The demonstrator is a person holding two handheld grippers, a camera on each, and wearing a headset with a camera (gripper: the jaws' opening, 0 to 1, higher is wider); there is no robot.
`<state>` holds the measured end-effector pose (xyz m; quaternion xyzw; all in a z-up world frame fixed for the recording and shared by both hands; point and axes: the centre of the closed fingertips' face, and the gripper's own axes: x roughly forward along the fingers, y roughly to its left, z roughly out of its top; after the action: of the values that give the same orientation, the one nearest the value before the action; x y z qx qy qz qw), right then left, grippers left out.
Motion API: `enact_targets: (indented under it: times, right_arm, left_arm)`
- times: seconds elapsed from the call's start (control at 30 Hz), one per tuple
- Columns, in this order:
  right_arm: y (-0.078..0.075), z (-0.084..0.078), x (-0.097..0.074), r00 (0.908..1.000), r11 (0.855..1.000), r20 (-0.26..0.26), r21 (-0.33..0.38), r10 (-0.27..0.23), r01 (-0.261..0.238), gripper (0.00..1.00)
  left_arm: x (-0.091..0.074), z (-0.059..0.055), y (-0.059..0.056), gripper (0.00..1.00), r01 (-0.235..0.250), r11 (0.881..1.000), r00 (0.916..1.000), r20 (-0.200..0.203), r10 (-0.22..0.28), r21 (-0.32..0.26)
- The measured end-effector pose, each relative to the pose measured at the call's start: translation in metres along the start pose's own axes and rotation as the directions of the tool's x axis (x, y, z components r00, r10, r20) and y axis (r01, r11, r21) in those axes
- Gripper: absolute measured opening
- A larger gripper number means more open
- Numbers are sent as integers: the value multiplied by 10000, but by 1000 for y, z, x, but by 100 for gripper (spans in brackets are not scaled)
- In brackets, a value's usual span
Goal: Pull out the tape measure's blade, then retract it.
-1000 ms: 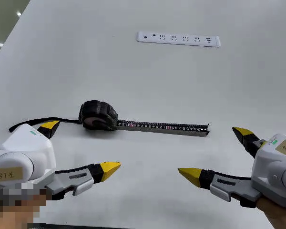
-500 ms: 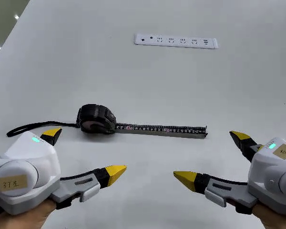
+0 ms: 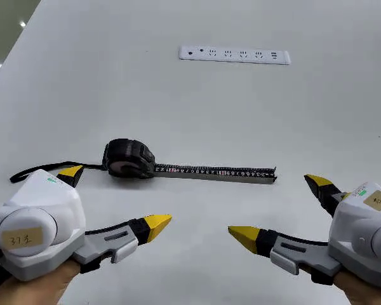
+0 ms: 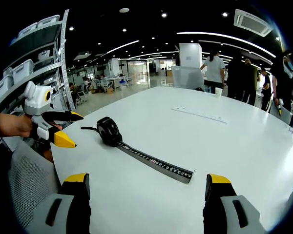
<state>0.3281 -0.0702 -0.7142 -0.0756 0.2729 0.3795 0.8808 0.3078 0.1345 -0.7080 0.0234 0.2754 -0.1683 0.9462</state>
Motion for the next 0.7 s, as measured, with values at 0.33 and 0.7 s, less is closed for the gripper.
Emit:
enact_targets:
  times: [0.33,0.7]
  right_arm:
    - [-1,-4,-2,10000,9999,-57,118,73,-73,99]
    - [-4,-6,-1,9984,9987,-258,-46,501,-502,99]
  left_arm:
    - [2,-2,-2,99,-55,10000,10000,-58,55,-26]
    - [3,-5,4,99,-211,9997,9996,-172,208,-151]
